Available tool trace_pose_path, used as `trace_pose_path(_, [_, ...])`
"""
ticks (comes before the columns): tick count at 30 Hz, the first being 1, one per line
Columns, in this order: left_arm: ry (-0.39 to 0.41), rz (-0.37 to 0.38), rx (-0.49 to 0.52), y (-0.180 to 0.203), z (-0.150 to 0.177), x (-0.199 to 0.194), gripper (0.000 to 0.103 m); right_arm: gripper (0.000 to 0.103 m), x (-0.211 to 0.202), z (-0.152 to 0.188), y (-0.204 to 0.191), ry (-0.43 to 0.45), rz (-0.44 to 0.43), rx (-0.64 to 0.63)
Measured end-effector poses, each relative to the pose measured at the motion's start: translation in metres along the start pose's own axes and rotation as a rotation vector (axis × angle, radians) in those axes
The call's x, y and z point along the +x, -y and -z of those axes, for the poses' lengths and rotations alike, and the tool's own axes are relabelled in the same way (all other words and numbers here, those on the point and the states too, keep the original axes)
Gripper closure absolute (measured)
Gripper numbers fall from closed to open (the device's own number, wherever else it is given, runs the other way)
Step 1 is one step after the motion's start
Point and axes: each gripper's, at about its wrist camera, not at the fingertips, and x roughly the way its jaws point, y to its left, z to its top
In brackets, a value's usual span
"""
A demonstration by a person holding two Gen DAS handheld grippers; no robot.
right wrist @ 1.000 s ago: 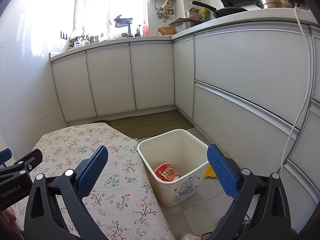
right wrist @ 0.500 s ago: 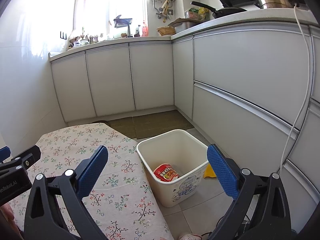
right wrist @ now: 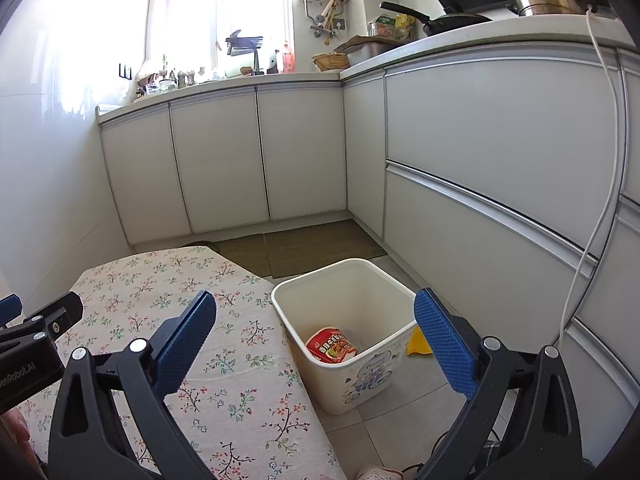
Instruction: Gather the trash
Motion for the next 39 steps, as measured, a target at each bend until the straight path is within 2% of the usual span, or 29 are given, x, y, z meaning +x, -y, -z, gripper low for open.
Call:
trace_pose_path(17, [0.000,0.001,0.002,-0.0009,-0.0014,0.0011,0.007,0.007,0.0008,0.0013,-0.0002,-0.005,-0.001,0.002])
trace_pose_path(23, [0.010,0.013,0.032,0.0016,0.0006,0.0001,0.008,0.007,0.0006,0.0019,-0.0008,-0.005,-0.002,0.003])
trace_pose_path(32, [0.005,0.035,0.037,0.0011,0.0014,0.0022,0.012,0.007,0.0004,0.0034,-0.0035,-0.007,0.005,0.010])
trace_pose_path(39, [0.014,0.040,0.029,0.0001,0.0008,0.0015,0.011,0.007,-0.0005,0.0032,-0.0046,-0.008,0.009,0.014])
